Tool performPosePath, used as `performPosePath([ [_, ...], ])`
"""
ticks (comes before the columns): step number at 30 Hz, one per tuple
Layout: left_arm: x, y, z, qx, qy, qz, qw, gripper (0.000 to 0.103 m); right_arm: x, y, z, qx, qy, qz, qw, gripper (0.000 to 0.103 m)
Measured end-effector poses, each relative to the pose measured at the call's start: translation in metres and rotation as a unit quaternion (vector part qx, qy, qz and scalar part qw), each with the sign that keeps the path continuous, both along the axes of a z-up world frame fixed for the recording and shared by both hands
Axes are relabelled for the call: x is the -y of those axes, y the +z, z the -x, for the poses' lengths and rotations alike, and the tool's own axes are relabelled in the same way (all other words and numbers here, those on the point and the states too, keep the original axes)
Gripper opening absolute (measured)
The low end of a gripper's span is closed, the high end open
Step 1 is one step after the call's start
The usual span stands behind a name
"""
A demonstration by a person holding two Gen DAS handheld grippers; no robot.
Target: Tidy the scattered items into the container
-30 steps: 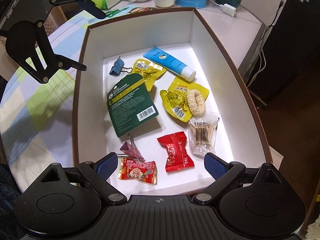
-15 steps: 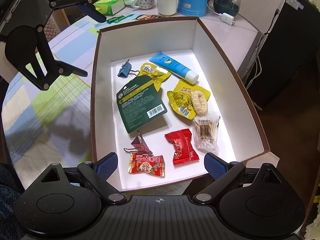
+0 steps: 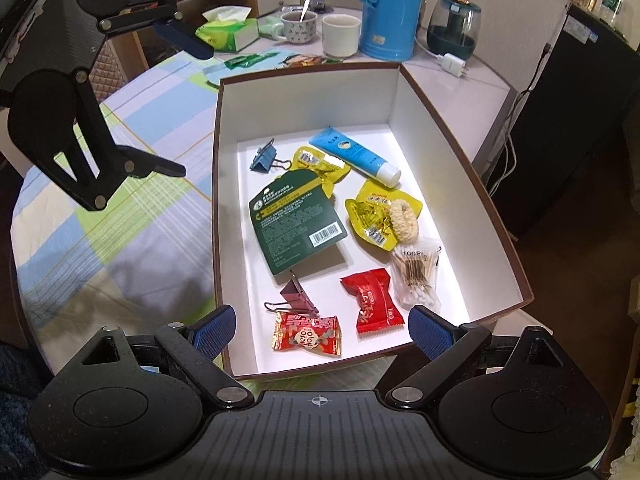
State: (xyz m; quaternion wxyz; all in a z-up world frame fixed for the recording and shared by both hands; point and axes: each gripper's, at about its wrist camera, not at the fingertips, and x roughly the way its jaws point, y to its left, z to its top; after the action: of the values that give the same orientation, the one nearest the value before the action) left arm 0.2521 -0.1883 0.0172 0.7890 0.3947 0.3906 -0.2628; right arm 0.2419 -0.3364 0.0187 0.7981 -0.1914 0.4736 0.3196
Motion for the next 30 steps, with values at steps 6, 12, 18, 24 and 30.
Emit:
performPosePath([
  [6, 0.001, 0.006, 0.013, 0.013, 0.036, 0.031, 0.9988, 0.094, 0.004, 0.003, 0.008, 0.016, -0.019, -0.015, 1.000, 0.096],
  [12, -0.002, 0.013, 0.027, 0.046, 0.067, 0.061, 0.9948, 0.094, 0.004, 0.008, 0.018, 0.032, -0.062, -0.031, 0.997, 0.096],
  [18, -0.014, 0.021, 0.036, 0.054, 0.097, 0.103, 0.9885, 0.094, 0.001, 0.010, 0.033, 0.058, -0.132, -0.034, 0.989, 0.096],
  [24, -0.028, 0.028, 0.045, 0.051, 0.130, 0.139, 0.9803, 0.094, -0.004, 0.015, 0.054, 0.090, -0.207, -0.042, 0.973, 0.096],
  [30, -0.047, 0.033, 0.057, 0.041, 0.148, 0.164, 0.9744, 0.094, -0.013, 0.025, 0.070, 0.089, -0.275, -0.073, 0.954, 0.096],
])
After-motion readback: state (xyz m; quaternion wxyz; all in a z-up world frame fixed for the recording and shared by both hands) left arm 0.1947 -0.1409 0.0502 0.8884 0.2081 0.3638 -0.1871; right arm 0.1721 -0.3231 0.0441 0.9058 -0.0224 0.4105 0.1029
